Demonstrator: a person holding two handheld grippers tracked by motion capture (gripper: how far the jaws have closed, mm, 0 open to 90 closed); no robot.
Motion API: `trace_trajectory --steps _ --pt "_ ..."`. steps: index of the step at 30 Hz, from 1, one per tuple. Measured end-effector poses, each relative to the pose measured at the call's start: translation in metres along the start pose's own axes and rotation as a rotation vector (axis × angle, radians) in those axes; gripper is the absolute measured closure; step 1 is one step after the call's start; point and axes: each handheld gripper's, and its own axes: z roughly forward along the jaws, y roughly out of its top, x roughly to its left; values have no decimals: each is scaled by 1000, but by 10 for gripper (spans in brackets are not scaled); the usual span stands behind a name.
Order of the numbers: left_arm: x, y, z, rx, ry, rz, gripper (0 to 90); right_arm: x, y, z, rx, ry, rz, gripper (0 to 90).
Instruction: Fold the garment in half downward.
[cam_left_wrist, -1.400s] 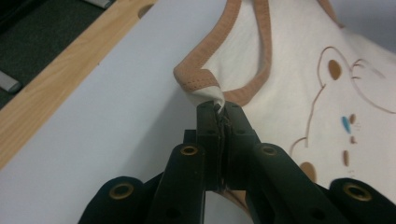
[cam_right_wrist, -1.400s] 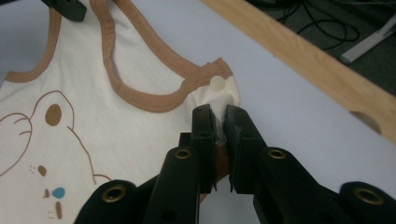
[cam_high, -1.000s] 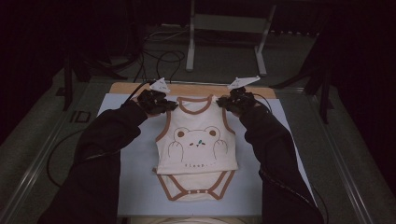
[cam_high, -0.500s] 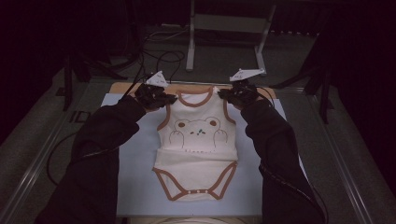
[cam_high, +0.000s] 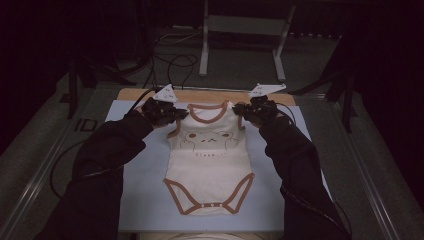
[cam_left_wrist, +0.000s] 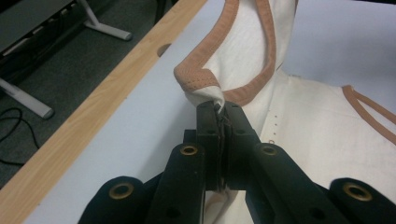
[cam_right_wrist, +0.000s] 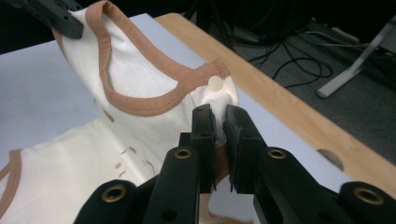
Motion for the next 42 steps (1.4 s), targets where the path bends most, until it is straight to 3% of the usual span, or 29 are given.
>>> trace_trajectory --steps 5,17,21,34,42 --pt "-7 -5 0 -7 -20 4 880 4 -13 -2 1 12 16 830" --pt "-27 -11 -6 -14 -53 37 880 24 -29 -13 -12 41 1 830" --pt "-33 -17 -6 -22 -75 16 879 33 -33 -16 -14 45 -14 829" --pt "-58 -32 -8 -30 -100 36 879 48 -56 -24 -35 93 14 830" --pt "-72 -42 -8 -18 -114 54 879 61 -67 -25 -28 113 4 829"
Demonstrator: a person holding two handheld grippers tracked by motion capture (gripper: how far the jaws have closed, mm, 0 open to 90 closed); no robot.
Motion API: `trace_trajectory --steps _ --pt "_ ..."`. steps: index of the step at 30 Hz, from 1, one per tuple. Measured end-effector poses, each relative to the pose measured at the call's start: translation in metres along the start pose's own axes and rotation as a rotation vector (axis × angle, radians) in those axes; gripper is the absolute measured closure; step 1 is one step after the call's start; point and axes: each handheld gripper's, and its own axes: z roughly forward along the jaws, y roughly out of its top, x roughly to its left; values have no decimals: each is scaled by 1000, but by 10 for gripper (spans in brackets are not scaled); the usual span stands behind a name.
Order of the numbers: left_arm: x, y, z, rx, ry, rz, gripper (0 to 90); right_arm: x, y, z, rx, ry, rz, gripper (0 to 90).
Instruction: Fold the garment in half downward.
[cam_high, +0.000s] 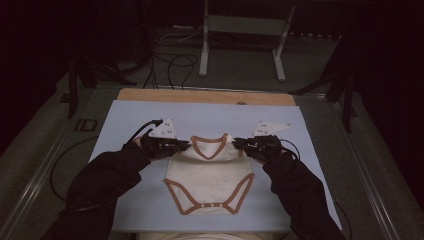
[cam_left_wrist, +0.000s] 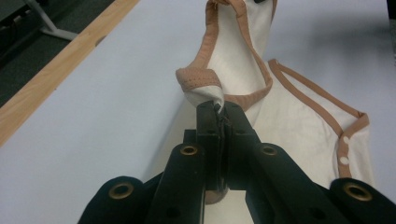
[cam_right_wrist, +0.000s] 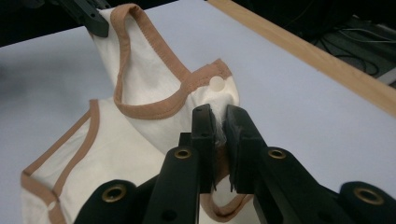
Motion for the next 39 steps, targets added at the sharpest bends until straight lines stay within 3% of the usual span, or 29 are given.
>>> trace_trajectory --steps 10,14,21,31,39 --pt "-16 -17 8 13 -33 -8 879 11 -21 1 20 33 20 829" --pt "-26 -23 13 28 -46 9 879 16 -31 2 37 48 25 829" --pt "-34 -36 19 36 -72 -9 879 21 -48 3 57 74 51 829" --pt "-50 -47 21 45 -95 -1 879 36 -65 5 98 104 48 828" --pt "-65 -58 23 46 -99 5 878 47 -70 0 102 94 31 828"
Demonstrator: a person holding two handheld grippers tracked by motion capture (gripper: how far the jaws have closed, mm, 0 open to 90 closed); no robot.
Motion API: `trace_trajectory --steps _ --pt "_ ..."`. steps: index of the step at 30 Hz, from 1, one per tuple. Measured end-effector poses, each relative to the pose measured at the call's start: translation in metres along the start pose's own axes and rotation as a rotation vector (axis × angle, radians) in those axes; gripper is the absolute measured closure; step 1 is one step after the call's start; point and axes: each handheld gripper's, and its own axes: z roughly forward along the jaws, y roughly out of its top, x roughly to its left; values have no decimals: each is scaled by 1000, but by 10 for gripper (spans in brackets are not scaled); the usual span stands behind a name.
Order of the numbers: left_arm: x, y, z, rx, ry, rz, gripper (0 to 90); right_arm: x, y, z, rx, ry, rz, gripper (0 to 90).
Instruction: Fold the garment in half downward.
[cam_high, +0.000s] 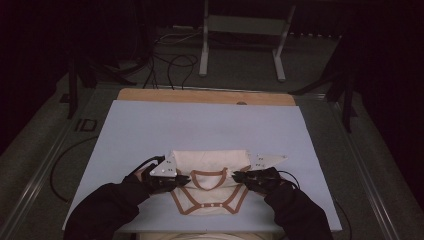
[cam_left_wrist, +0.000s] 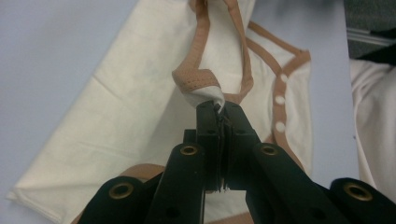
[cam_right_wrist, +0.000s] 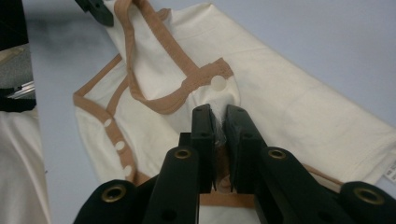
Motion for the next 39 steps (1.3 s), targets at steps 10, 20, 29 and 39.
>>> trace_trajectory --steps 10,20,29,39 --pt "-21 -16 9 9 -62 14 869 20 -20 -4 18 40 -8 823" --pt "-34 -24 9 4 -154 33 617 29 -33 -14 0 85 1 594" --pt "-48 -29 7 29 -211 41 488 26 -33 -14 -9 96 33 344" --pt "-43 -29 -4 -37 -164 -12 144 24 -31 -14 -41 132 58 142"
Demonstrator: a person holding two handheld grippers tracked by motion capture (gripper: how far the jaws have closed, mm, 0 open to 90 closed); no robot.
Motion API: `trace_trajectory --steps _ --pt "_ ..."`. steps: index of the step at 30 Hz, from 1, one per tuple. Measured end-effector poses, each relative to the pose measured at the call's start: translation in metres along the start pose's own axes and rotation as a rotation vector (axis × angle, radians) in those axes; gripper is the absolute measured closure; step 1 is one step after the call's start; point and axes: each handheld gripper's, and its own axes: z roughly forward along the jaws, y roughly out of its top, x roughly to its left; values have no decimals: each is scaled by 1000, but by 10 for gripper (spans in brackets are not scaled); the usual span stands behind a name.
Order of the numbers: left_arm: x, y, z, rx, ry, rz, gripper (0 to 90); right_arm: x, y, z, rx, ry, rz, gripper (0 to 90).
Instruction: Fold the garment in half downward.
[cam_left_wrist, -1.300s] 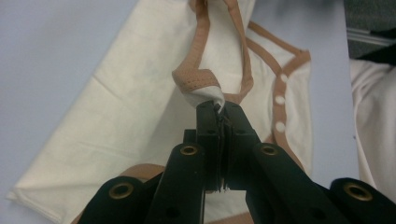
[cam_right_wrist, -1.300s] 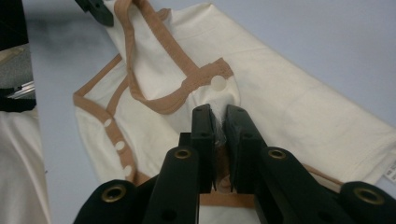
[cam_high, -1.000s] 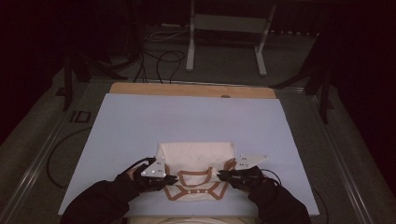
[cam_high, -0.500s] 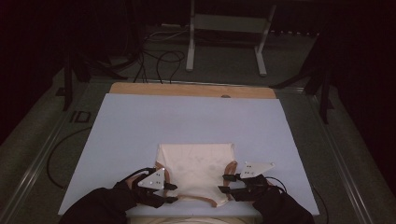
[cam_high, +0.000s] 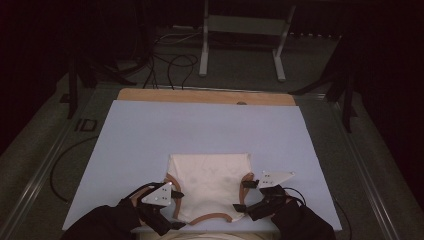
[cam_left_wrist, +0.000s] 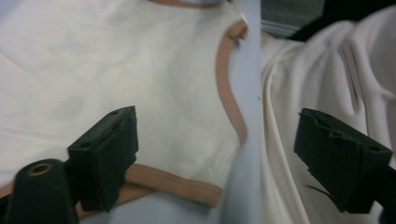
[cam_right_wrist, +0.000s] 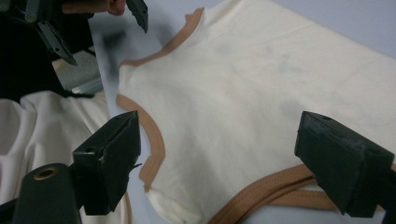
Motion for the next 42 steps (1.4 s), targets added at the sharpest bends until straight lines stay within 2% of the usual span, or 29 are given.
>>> trace_trajectory --steps 6,11,14,16,25,32,37,42 --pt "7 5 -8 -14 27 -23 24 -3 3 -4 -39 -27 -15 116" --pt "14 11 -14 -44 47 -38 20 -7 5 -6 -51 -50 -20 109" --pt "19 14 -16 -55 66 -20 10 -9 7 -9 -58 -61 -20 109" --pt "22 16 -18 -64 73 -29 9 -11 9 -10 -62 -69 -21 109" --pt "39 26 -25 -96 120 -35 5 -22 23 -12 -83 -77 -29 108" --pt "58 28 -27 -96 155 -71 4 -37 36 -9 -93 -95 -44 108" --pt "71 27 -27 -91 192 -98 4 -49 40 -9 -107 -113 -32 108" --pt "85 24 -23 -88 212 -118 4 -62 41 -6 -94 -121 -22 107"
